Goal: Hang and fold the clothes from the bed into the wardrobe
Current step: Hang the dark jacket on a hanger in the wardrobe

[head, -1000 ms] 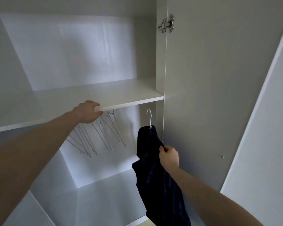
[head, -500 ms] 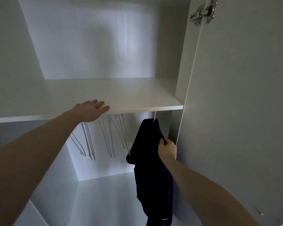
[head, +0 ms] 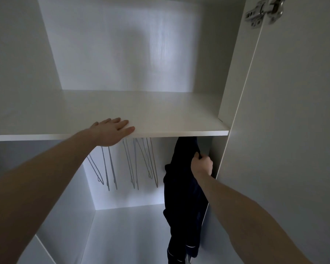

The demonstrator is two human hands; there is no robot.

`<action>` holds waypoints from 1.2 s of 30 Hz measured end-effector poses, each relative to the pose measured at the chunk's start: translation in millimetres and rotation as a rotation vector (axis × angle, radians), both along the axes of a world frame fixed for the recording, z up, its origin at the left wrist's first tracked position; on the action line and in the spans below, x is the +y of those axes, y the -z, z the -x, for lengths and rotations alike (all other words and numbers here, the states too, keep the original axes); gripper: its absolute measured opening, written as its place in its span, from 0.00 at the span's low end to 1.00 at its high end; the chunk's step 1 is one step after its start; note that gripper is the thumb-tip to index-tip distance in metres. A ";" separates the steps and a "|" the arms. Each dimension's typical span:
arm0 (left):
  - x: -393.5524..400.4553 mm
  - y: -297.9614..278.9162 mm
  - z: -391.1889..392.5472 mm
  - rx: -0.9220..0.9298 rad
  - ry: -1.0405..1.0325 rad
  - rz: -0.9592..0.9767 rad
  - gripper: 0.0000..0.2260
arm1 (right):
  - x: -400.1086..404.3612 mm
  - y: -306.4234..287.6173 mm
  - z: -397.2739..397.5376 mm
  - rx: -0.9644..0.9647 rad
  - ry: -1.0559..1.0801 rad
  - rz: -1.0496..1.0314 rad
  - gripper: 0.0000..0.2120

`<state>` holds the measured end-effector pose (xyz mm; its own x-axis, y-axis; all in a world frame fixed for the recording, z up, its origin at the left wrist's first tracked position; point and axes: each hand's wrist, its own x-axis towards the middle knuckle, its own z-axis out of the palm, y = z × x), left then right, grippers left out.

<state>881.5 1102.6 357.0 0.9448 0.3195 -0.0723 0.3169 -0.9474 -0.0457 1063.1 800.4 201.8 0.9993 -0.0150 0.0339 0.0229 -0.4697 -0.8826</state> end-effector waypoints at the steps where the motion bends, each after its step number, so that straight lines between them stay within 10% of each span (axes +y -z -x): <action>1: 0.3 1.0 -0.6 -0.010 -0.010 0.005 0.42 | 1.9 -1.1 -3.4 0.000 -0.004 0.005 0.18; 36: -19.2 -0.8 7.8 -0.058 -0.053 0.006 0.47 | 17.6 39.8 -34.4 0.348 -0.136 0.473 0.27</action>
<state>873.7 1083.4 357.8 0.9294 0.3686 -0.0202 0.3682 -0.9295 -0.0198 1097.6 818.0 162.0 0.9450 0.0505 -0.3232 -0.1424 -0.8261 -0.5452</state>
